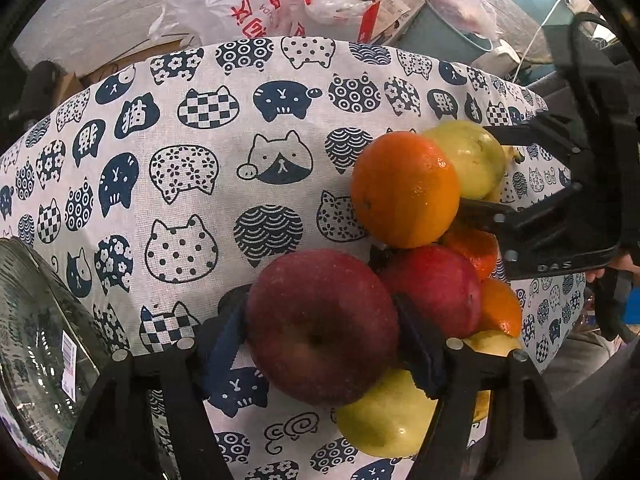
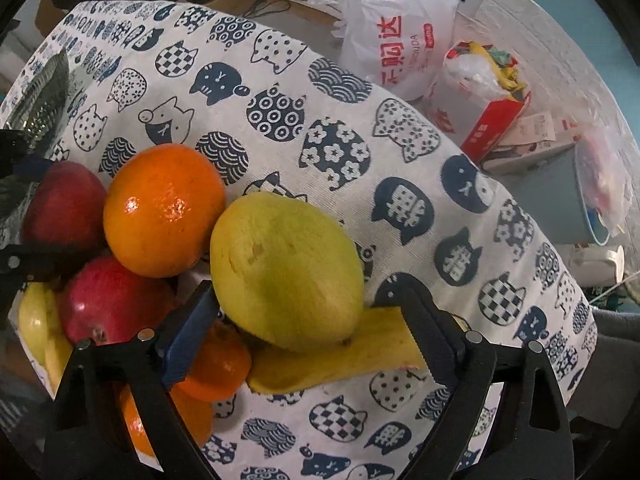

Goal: Organize fruits
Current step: 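Grasp the red apple with the left tool while the right tool grasps the yellow pear, then lift the red apple with the left tool while the right tool carries the yellow pear over the plate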

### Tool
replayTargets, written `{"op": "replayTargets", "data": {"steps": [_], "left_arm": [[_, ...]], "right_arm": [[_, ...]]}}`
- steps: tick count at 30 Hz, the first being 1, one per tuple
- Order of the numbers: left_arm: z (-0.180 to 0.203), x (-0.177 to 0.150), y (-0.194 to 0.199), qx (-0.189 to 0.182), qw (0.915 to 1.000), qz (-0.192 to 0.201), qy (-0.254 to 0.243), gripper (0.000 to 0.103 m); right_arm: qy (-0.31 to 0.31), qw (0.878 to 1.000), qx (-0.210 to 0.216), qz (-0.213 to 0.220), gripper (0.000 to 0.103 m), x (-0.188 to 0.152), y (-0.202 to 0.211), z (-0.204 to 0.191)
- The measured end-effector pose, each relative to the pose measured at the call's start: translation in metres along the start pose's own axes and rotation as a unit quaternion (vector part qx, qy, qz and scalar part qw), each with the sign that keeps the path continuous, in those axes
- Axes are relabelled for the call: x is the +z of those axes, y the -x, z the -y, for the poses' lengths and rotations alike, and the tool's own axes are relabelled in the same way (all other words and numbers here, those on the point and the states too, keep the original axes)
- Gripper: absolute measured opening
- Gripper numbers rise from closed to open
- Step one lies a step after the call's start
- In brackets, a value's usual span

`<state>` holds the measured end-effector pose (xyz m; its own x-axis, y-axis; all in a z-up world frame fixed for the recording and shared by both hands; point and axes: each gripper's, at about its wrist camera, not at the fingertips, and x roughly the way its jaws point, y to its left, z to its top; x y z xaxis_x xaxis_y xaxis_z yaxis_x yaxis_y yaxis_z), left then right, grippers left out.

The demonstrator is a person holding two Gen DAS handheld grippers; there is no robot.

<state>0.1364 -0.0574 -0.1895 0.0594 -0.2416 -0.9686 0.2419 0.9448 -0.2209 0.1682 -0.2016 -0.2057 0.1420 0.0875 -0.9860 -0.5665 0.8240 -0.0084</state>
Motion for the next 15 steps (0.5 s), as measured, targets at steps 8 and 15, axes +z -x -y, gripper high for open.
{"op": "replayTargets", "data": {"steps": [8,15], "left_arm": [[0.0025,-0.0092,0.0046,0.007,0.9999,0.007,-0.01,0.073],[0.0076,-0.0104,0.0063,0.041,0.9987,0.017,-0.026,0.073]], "right_arm": [[0.009,1.0,0.003,0.004,0.071,0.0039,-0.0093,-0.0083],[-0.014,1.0,-0.003,0.024,0.07,-0.0043,-0.0002,-0.0064]]}}
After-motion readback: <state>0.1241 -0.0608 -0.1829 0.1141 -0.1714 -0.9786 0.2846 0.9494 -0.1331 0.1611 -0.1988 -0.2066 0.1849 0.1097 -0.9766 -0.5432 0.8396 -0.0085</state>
